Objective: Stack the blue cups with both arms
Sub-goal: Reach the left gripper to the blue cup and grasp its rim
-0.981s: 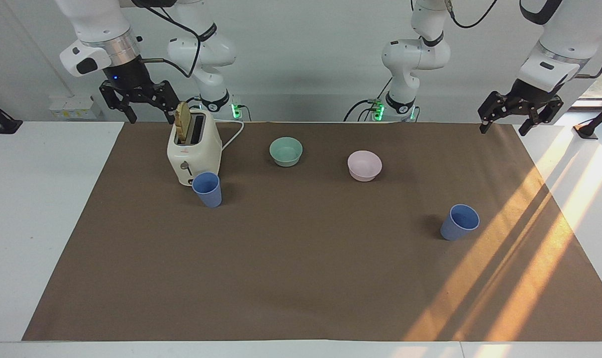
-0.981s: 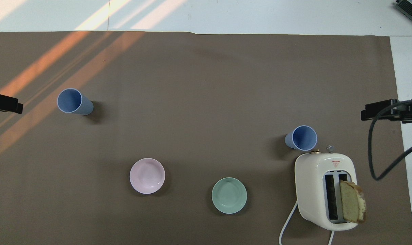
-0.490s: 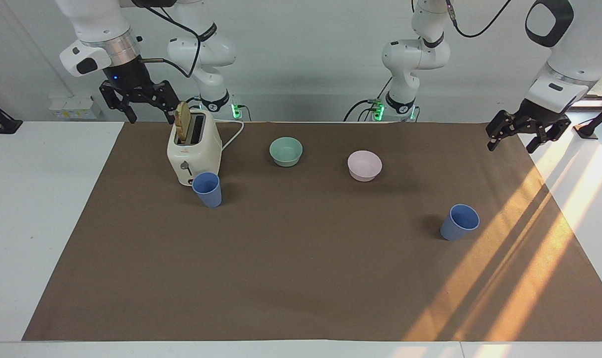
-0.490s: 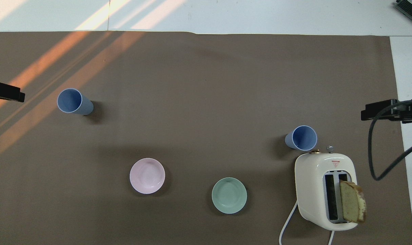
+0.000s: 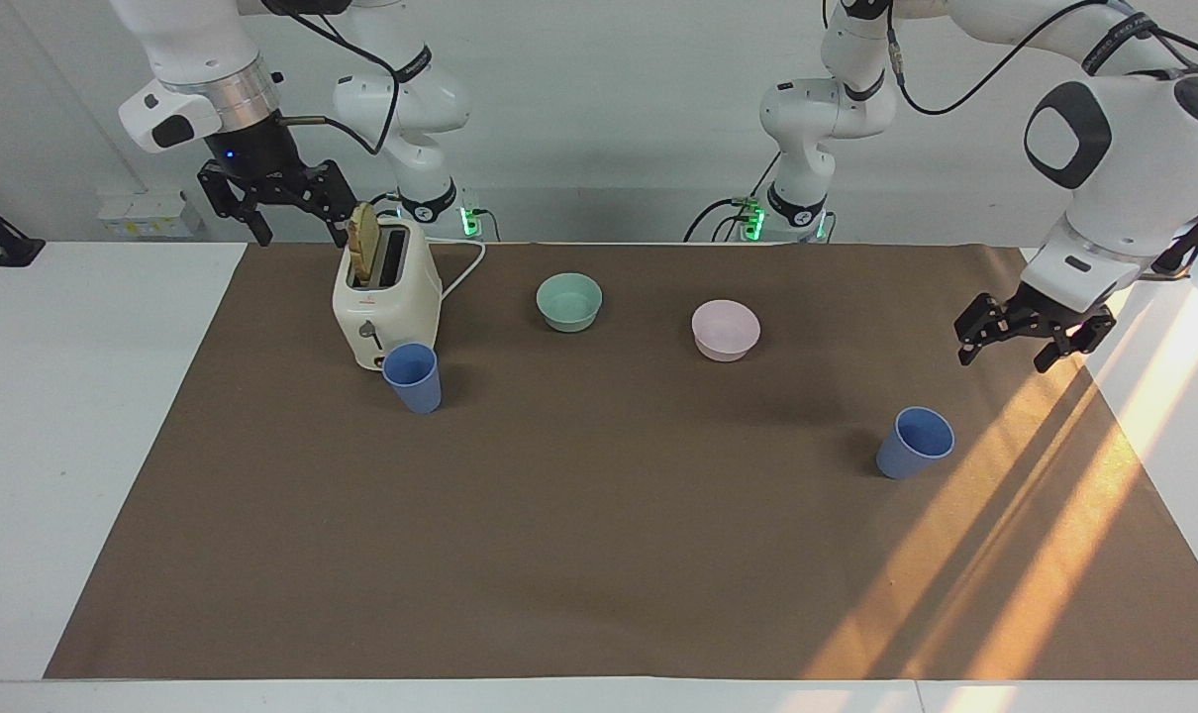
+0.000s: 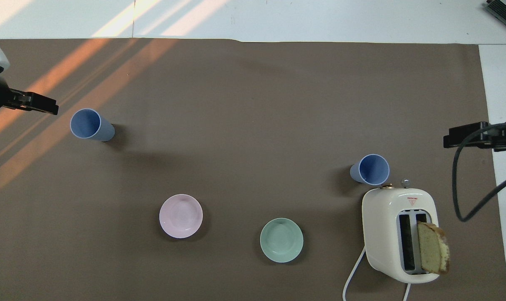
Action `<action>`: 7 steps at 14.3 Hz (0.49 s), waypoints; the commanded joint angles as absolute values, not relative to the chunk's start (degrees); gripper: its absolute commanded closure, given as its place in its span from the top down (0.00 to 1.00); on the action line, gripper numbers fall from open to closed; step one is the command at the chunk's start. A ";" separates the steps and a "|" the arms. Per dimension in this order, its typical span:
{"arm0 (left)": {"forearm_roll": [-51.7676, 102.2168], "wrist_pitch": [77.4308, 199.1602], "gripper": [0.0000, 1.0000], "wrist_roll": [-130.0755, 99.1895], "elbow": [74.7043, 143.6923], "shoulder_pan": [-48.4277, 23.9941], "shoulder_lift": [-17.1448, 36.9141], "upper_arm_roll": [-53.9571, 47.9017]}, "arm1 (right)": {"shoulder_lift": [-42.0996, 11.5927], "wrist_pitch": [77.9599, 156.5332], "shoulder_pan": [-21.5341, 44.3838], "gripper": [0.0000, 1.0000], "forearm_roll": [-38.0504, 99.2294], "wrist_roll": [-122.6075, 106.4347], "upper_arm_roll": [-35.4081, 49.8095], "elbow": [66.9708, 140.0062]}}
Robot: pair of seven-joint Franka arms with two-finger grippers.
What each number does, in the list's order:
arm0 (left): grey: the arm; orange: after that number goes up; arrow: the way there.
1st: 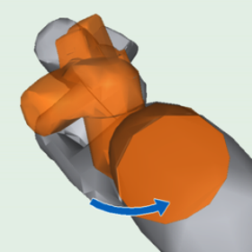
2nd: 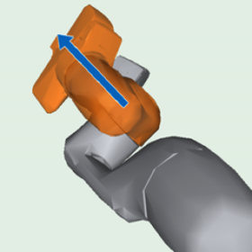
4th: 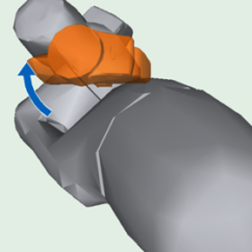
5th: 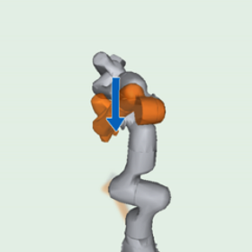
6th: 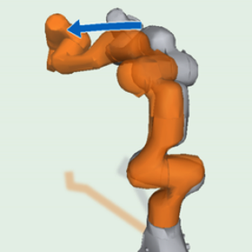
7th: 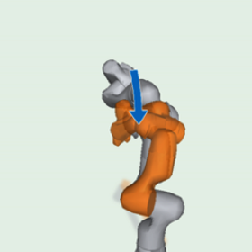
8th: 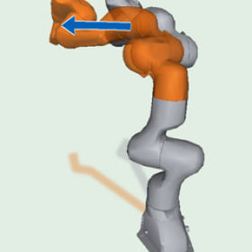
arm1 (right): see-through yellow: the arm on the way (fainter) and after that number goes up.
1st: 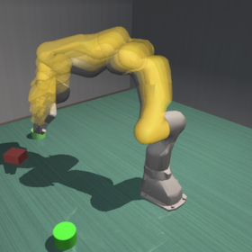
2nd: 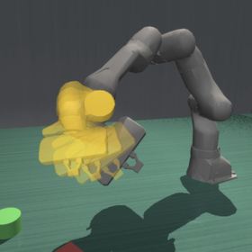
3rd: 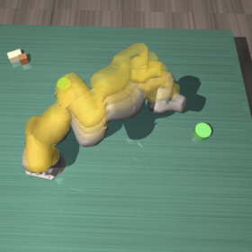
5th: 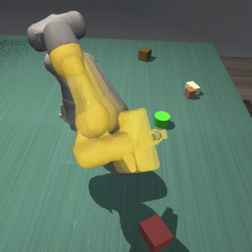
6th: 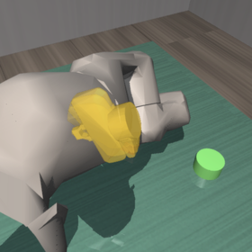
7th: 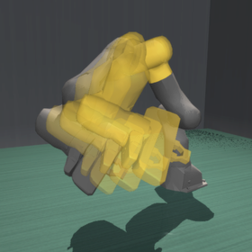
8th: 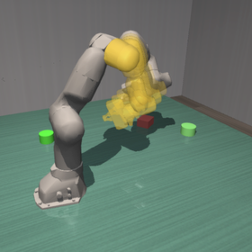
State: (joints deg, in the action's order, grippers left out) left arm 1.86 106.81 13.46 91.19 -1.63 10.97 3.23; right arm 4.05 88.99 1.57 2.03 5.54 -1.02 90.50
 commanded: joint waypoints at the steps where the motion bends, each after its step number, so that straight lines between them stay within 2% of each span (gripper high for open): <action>1: 4.13 113.18 1.00 16.16 96.23 -0.53 11.59 2.81 | 4.48 88.86 0.88 1.00 1.67 6.68 -0.53 90.79; 7: 5.10 121.01 1.00 20.04 98.34 0.62 17.22 2.81 | 4.48 88.86 0.88 1.00 1.67 6.68 -0.53 90.79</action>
State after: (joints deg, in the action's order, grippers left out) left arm 4.08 117.83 18.55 96.54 -0.05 16.97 3.25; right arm 4.05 88.99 1.56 2.03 5.54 -1.03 90.50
